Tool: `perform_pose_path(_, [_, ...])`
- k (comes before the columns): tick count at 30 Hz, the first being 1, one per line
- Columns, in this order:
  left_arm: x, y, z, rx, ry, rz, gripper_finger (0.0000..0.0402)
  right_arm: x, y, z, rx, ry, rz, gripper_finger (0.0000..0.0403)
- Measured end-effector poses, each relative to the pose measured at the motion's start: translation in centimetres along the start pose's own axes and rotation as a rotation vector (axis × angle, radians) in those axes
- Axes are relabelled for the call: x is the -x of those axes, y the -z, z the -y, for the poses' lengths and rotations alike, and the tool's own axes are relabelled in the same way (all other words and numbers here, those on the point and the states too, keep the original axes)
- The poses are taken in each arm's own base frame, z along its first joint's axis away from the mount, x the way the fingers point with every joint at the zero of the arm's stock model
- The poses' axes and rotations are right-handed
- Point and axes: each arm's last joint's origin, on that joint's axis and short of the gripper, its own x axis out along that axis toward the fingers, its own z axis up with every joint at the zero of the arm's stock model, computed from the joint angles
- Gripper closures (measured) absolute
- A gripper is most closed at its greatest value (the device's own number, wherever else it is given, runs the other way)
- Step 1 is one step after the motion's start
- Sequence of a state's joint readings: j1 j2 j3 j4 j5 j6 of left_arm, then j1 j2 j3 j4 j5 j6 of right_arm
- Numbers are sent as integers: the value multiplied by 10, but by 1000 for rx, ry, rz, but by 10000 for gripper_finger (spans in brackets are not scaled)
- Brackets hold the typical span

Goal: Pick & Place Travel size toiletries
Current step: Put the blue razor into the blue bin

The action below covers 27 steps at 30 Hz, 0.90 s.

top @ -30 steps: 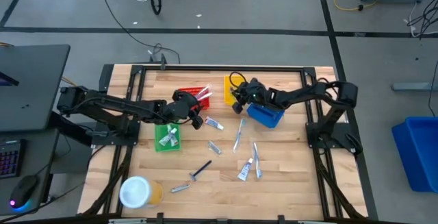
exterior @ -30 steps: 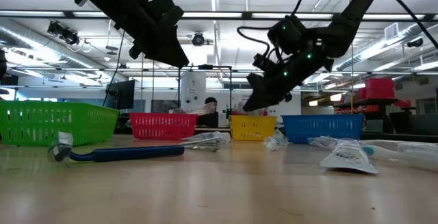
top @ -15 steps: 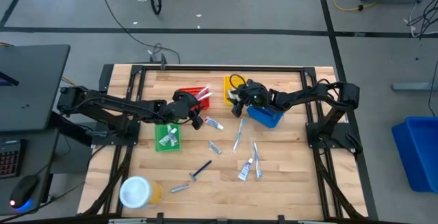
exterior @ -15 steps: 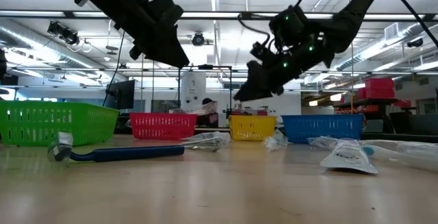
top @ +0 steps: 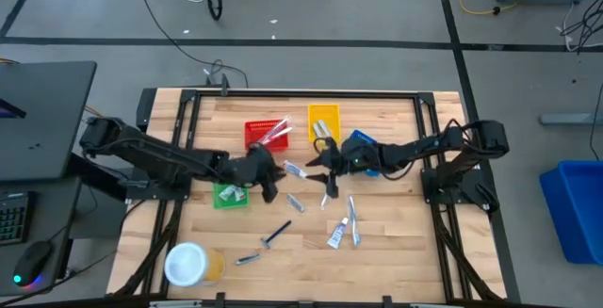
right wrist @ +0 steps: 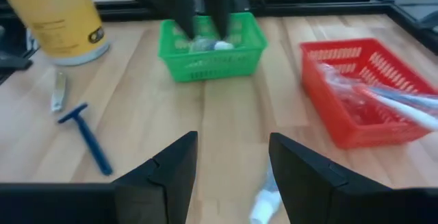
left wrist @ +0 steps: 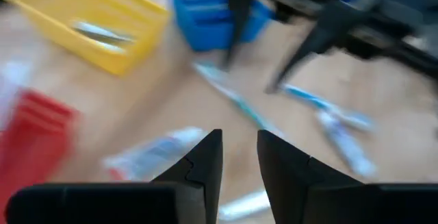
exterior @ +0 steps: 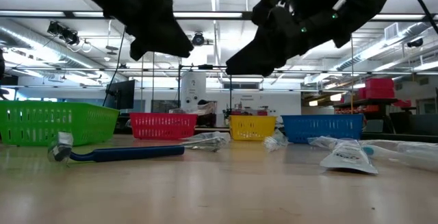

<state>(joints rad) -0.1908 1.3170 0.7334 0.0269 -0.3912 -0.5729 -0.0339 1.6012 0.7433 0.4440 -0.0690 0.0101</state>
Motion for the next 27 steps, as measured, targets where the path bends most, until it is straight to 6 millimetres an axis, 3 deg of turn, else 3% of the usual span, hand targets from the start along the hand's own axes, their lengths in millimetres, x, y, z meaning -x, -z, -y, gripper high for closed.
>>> perform_pose_path(4, [-4, 18, 31, -10, 118, -13, 317, 0, 0, -10, 13, -14, 1, 211])
perform_pose_path(11, [-32, 30, 71, -41, 122, -103, 322, 0, 3, -16, -15, -29, -33, 212])
perform_pose_path(18, [-45, 46, 76, -106, 57, -360, 274, 1, 17, -31, 1, -70, -168, 213])
perform_pose_path(24, [-42, 72, 74, -121, 6, -515, 225, 1, 17, -43, 20, -102, -171, 215])
perform_pose_path(27, [-42, 83, 83, -110, 24, -528, 214, 2, 18, -44, 24, -106, -171, 215])
